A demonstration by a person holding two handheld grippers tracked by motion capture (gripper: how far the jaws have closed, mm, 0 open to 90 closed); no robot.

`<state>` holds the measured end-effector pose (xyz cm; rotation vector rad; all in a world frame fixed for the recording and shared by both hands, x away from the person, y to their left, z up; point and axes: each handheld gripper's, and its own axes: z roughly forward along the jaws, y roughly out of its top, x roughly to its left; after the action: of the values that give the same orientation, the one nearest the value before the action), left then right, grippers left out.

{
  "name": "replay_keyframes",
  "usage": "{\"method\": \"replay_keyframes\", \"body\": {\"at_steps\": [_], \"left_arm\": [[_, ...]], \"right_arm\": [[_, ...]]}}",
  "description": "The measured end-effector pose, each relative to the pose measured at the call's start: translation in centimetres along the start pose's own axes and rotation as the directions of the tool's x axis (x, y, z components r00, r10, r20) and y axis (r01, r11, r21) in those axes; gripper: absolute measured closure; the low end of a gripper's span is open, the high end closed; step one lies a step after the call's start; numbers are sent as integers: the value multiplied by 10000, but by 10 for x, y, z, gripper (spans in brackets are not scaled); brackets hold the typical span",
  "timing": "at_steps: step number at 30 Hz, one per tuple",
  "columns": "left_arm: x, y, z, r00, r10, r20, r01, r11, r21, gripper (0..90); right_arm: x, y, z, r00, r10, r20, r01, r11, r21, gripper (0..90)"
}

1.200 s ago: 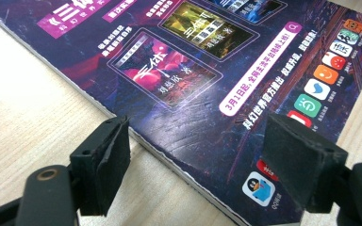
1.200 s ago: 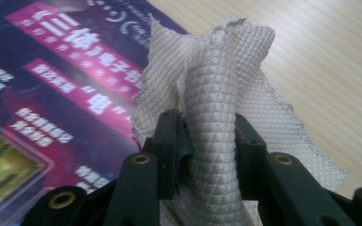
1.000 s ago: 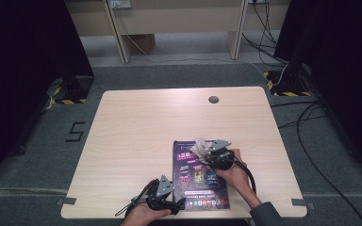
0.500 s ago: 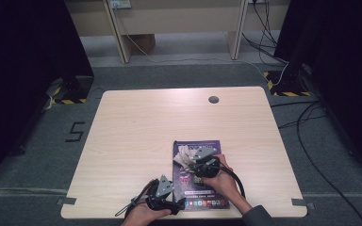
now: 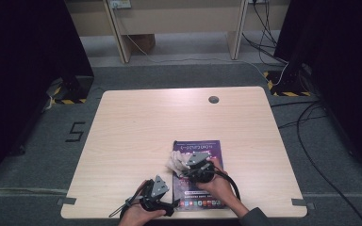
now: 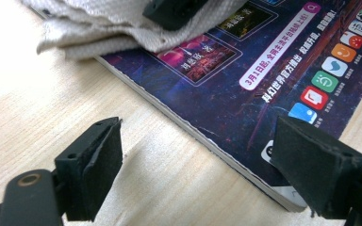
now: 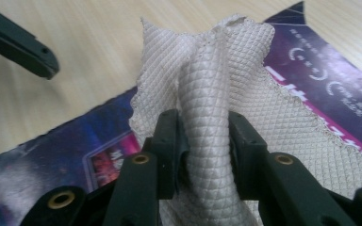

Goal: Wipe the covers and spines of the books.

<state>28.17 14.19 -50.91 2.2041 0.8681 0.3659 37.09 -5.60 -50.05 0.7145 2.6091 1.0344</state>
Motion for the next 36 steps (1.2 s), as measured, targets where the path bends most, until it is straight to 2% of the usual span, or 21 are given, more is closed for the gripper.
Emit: {"method": "replay_keyframes", "body": {"at_steps": [3,7,13,25,31,36], "left_arm": [[-3,-1,-2,10000,61,-21,-61,10000,19,171],[-7,-3,-4,9999,155,18,-155,9999,47,178],[-11,-3,-5,9996,266,-37,-266,9996,0,188],[-15,-4,-5,9995,311,25,-311,9995,-74,215],[-16,-3,-4,9996,296,23,-296,9995,-113,214],[-17,-2,-3,9989,452,-79,-452,9989,-78,210]], "right_arm": [[5,-1,-2,9998,-176,-84,176,9998,50,670],[8,-3,-5,9990,-441,65,440,9990,79,670],[4,-9,-10,9997,-260,28,260,9996,88,662],[-24,-28,-29,9969,410,678,-426,9988,221,653],[-40,-41,-42,9898,856,1138,-891,9957,264,653],[-53,-52,-53,9809,1203,1532,-1265,9915,316,650]]}}
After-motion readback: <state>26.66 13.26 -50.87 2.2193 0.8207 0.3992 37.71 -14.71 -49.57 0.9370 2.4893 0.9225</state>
